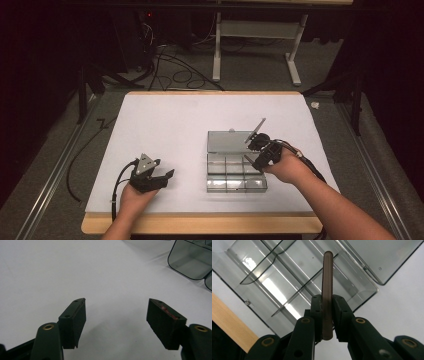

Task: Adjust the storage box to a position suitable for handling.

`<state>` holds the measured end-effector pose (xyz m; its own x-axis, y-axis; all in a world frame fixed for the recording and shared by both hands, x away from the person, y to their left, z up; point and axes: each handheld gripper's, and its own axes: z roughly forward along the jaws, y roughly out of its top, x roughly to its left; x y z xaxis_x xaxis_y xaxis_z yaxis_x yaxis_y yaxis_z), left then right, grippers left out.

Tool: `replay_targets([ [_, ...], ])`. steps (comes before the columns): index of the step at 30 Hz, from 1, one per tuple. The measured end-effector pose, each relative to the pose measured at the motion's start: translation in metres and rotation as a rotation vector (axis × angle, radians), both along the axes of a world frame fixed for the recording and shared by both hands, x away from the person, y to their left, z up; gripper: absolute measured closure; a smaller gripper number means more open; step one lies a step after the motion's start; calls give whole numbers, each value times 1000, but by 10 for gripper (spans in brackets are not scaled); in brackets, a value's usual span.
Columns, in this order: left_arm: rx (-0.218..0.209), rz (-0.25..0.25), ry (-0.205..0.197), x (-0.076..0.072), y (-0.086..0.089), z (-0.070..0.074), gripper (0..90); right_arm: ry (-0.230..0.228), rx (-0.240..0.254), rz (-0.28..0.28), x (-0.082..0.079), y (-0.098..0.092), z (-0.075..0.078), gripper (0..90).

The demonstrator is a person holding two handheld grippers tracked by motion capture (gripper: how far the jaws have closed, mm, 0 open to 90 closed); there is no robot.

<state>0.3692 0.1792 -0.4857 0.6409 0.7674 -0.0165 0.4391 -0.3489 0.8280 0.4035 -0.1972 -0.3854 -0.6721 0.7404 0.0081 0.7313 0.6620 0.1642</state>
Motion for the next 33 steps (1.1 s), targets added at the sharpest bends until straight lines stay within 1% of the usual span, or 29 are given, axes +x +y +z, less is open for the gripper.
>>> replay_targets([
  [3,5,-1,0,0,0,0,322,8,-10,5,4,1,-5,804],
  [4,8,-4,1,0,0,0,322,11,-11,-8,4,2,-6,804],
  [5,10,-4,2,0,0,1,322,12,-12,3,6,2,-7,804],
  [6,12,-5,2,0,0,1,322,11,-13,-8,6,2,-8,804],
  [7,13,-6,1,0,0,1,322,7,-17,20,8,0,-10,804],
  [8,11,-5,-2,0,0,0,322,16,-21,-7,8,2,-10,804],
  [11,14,-5,-4,-1,0,0,324,8,-27,18,11,1,-13,804],
  [13,13,-5,-5,0,-1,0,325,10,-33,20,12,2,-15,804],
  [14,14,-7,-2,0,0,0,325,10,-37,32,12,2,-16,804],
  [16,13,-7,0,0,0,0,324,15,-43,27,13,3,-18,804],
  [17,13,-6,0,0,0,0,324,9,-47,38,15,2,-19,804],
  [19,13,-5,-4,0,-1,0,324,21,-42,24,17,1,-22,803],
  [22,15,-4,-2,0,-1,0,325,23,-45,37,19,1,-26,803],
  [23,15,-4,-1,0,-1,0,324,38,-47,4,17,2,-26,803],
  [24,13,-3,-3,-1,-1,0,324,36,-48,13,18,2,-27,804],
  [25,14,-3,-4,-1,-1,0,325,30,-47,38,19,2,-28,803],
  [26,15,-3,-3,-1,-1,0,325,30,-48,42,19,2,-28,803],
  [30,16,-4,-3,-1,-1,0,325,23,-48,38,19,3,-28,803],
  [33,23,-8,2,0,-1,0,324,26,-47,33,20,2,-29,802],
])
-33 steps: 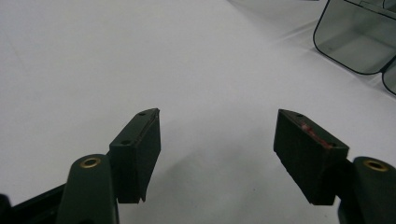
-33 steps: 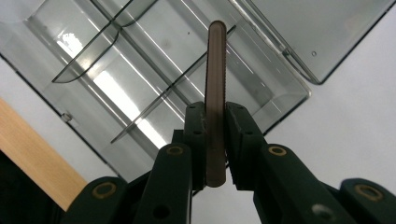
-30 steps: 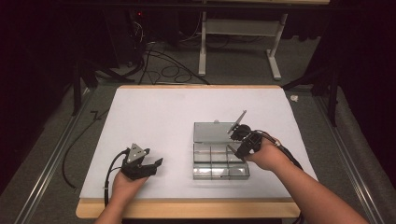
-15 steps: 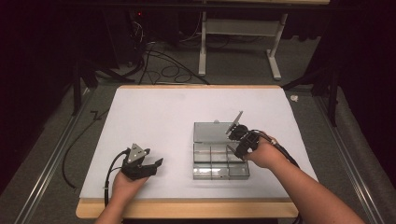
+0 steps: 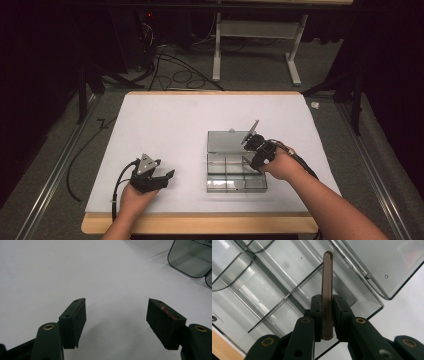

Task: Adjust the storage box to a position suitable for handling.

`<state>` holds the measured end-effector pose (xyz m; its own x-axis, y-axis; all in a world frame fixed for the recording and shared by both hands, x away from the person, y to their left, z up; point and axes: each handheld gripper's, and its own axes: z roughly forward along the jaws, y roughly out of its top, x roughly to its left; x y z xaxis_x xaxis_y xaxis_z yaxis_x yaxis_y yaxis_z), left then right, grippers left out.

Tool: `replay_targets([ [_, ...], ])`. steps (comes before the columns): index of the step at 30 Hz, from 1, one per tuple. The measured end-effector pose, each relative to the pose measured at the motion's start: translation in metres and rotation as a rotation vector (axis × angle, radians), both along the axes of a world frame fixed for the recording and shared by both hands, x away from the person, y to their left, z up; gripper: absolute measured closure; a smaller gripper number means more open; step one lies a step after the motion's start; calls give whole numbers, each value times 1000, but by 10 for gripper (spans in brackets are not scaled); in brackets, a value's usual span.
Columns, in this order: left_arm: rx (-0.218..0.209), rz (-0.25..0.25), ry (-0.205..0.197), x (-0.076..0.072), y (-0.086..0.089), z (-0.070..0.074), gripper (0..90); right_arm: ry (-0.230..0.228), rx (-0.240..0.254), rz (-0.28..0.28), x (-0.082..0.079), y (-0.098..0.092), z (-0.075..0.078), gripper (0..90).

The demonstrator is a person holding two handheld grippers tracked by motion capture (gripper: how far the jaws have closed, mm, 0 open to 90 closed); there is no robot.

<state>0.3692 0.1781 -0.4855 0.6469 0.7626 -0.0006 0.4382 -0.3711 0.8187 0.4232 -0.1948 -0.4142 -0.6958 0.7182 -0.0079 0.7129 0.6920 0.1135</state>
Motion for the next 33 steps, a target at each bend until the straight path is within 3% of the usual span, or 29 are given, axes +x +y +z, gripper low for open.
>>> replay_targets([
  [10,-8,-2,8,1,1,0,324,21,-22,12,4,4,-8,802],
  [31,-5,-5,5,1,0,0,323,6,-32,19,5,4,-15,794],
  [33,-7,-5,5,1,0,0,323,19,-35,-26,2,5,-14,790],
])
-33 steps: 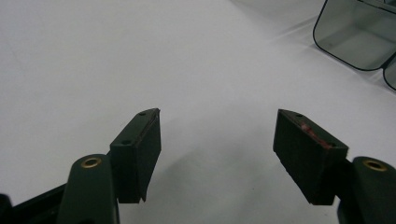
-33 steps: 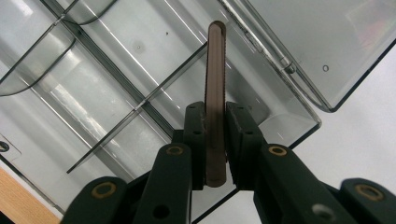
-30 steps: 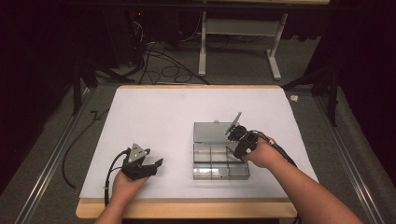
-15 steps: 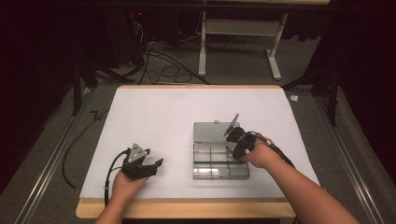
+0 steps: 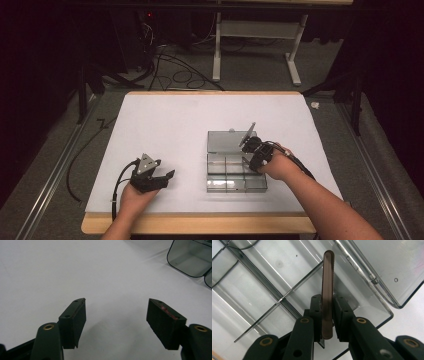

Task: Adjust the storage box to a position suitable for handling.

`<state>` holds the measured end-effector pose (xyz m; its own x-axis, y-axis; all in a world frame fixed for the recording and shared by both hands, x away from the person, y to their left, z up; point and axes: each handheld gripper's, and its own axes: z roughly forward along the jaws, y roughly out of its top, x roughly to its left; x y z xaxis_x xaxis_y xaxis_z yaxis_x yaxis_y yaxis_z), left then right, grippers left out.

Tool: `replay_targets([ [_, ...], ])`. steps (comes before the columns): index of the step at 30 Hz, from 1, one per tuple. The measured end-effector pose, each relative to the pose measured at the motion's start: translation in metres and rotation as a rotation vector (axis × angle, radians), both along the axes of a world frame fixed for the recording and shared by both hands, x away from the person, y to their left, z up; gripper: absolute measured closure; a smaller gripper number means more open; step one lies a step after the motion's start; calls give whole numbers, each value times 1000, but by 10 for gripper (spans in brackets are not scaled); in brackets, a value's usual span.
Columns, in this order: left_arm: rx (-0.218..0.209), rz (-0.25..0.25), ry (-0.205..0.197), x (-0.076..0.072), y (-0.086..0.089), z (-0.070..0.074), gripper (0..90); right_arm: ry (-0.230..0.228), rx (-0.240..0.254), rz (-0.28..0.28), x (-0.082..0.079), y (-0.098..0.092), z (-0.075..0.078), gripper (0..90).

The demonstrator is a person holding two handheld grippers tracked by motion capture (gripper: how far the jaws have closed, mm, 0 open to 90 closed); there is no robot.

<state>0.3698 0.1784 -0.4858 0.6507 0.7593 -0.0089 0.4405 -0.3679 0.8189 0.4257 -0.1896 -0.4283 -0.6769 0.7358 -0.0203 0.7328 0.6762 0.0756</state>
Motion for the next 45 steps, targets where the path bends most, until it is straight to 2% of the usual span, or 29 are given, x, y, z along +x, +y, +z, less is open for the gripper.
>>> replay_targets([
  [1,-1,0,1,0,0,0,322,-8,6,31,2,-1,0,780],
  [3,-2,-1,2,0,0,0,322,-8,21,35,2,-2,0,742],
  [4,0,-1,3,0,0,0,322,-4,17,1,-1,0,1,730],
  [6,0,-1,3,0,0,0,322,-18,28,36,1,-2,2,700],
  [15,-3,-1,2,0,1,0,321,-38,75,-14,-4,-5,22,673],
  [16,-2,0,3,0,1,1,321,-34,80,-35,-5,-5,25,672],
  [17,-2,0,4,0,1,1,320,-44,88,-20,-5,-7,27,673],
  [20,-5,1,-1,0,1,0,320,-54,99,-35,-7,-11,34,674],
  [32,-7,3,1,0,1,0,319,-88,99,-62,-12,-31,44,685],
  [45,-5,0,2,0,1,1,319,-88,80,-104,-21,-61,47,675],
])
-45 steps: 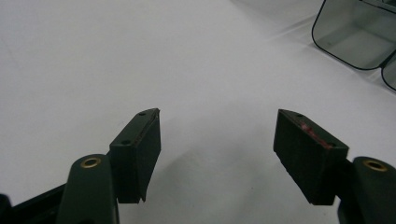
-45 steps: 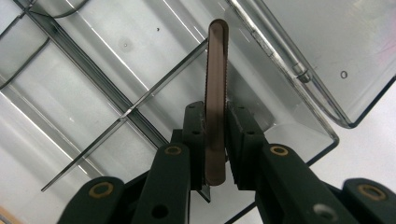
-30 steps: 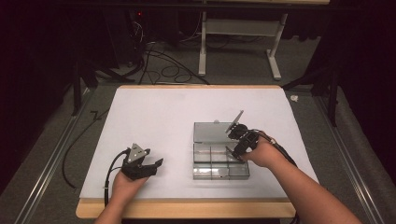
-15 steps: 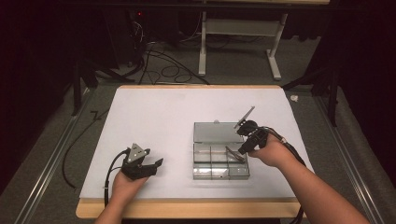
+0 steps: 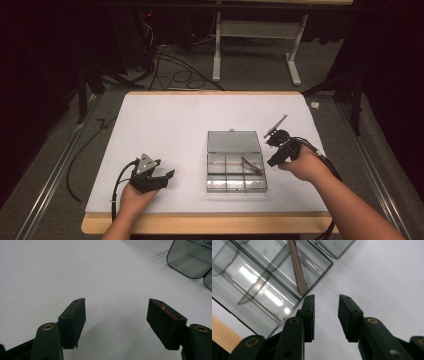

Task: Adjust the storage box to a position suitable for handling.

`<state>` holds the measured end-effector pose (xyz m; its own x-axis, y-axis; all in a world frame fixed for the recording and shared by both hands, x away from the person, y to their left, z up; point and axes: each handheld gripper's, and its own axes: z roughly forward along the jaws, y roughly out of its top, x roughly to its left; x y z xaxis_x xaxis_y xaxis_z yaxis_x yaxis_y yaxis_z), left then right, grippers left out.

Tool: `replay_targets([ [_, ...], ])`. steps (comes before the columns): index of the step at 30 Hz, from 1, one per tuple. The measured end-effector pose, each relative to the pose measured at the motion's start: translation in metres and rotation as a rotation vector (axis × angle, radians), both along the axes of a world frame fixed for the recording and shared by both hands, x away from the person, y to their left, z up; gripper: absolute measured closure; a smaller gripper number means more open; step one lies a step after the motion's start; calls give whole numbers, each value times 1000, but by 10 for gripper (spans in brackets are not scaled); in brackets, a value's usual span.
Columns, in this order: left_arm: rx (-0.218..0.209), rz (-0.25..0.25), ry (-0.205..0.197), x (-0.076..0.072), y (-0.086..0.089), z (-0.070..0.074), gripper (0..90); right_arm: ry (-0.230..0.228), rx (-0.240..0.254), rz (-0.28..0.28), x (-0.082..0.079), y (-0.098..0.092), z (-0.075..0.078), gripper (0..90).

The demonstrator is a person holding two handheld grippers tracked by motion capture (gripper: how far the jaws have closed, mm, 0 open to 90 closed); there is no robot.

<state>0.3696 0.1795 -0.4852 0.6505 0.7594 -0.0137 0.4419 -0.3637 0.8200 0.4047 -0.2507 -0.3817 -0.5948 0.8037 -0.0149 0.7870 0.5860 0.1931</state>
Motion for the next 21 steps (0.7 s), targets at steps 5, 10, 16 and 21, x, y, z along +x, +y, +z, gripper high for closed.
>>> replay_targets([
  [5,-9,4,2,0,0,0,319,4,-20,-21,-4,-15,-7,694],
  [10,-6,2,4,0,0,0,319,12,-20,-47,-8,-28,-16,706],
  [16,-3,-1,1,0,0,0,319,11,-32,-84,-11,-41,-28,734],
  [21,-4,0,-3,0,-1,0,319,13,-19,-93,-13,-48,-38,717],
])
